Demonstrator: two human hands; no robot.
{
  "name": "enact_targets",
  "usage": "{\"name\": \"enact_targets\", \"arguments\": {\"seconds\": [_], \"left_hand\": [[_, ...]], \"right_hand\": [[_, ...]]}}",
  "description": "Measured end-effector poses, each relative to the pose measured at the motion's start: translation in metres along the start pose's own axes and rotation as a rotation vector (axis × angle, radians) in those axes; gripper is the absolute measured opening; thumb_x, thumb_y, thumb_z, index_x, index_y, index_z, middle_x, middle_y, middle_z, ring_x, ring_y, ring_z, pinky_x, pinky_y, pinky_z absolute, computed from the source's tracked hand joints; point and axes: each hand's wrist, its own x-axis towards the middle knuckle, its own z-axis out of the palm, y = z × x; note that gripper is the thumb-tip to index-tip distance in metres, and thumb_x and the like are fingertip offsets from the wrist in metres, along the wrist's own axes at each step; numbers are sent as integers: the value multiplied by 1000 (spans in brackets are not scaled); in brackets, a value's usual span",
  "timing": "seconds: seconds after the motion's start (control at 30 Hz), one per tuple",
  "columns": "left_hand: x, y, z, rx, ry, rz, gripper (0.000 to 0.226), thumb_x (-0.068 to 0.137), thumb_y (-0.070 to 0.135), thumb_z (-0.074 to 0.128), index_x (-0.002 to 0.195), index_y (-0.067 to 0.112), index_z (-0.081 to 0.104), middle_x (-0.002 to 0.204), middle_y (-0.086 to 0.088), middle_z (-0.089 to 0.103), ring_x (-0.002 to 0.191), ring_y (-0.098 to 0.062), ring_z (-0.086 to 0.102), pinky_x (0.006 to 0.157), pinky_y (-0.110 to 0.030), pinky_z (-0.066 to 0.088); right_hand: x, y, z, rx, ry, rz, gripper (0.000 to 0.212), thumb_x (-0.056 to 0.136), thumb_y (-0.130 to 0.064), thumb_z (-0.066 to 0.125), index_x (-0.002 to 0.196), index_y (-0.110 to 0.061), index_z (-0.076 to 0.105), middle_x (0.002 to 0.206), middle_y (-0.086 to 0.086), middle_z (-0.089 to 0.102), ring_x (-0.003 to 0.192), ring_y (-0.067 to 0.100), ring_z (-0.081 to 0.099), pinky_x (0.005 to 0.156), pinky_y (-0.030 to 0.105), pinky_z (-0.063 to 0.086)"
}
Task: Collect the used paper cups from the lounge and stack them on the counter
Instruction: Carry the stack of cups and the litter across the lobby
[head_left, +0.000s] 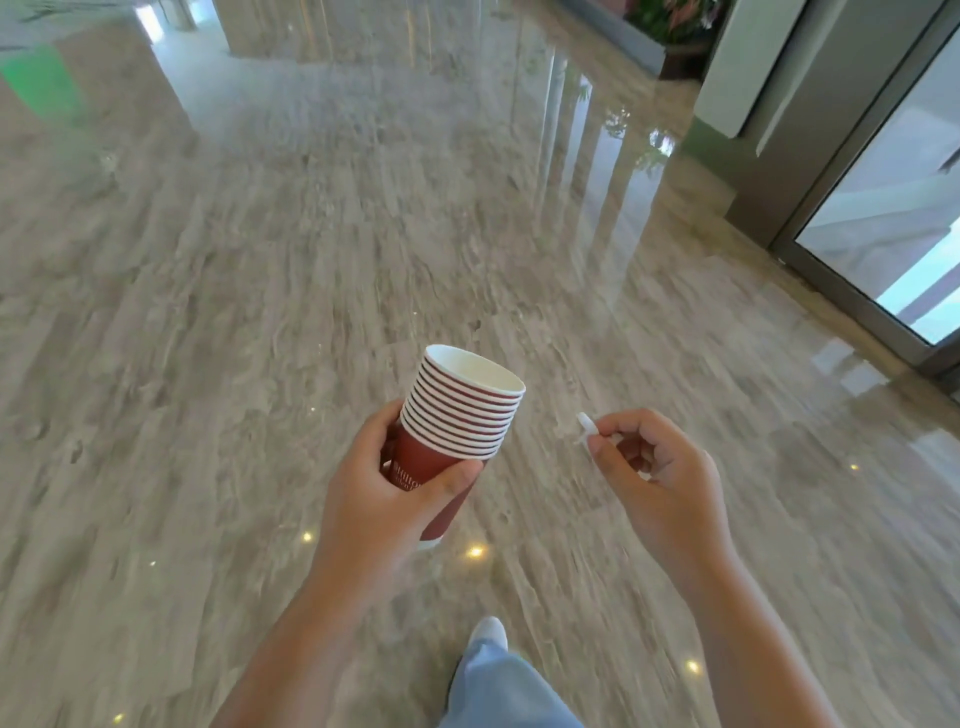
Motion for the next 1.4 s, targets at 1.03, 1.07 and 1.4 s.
{"name": "enact_targets", "arguments": {"seconds": [1.03, 1.07, 1.4], "left_hand": [[675, 3, 96, -99, -140, 24, 54, 49, 56, 77, 99, 48, 57, 94, 22, 66, 85, 1, 64, 61, -10, 49], [691, 0, 102, -104, -145, 10, 57, 48, 56, 77, 100, 45, 58, 94, 22, 66, 85, 0, 64, 61, -10, 49], [897, 2, 187, -62, -159, -29, 74, 42, 61, 74, 110, 40, 56, 95, 22, 66, 85, 6, 63, 60, -8, 48]], "right_hand": [[626, 61, 174, -90, 27, -42, 34, 76, -5, 68, 71, -37, 58, 70, -15, 59, 62, 6, 51, 59, 8, 40], [641, 67, 177, -90, 29, -25, 35, 76, -5, 69, 71, -37, 58, 71, -17, 59, 61, 5, 50, 59, 8, 39], [847, 149, 183, -58, 84, 82, 30, 76, -6, 68, 68, -34, 60, 71, -13, 60, 61, 9, 51, 58, 10, 39]]}}
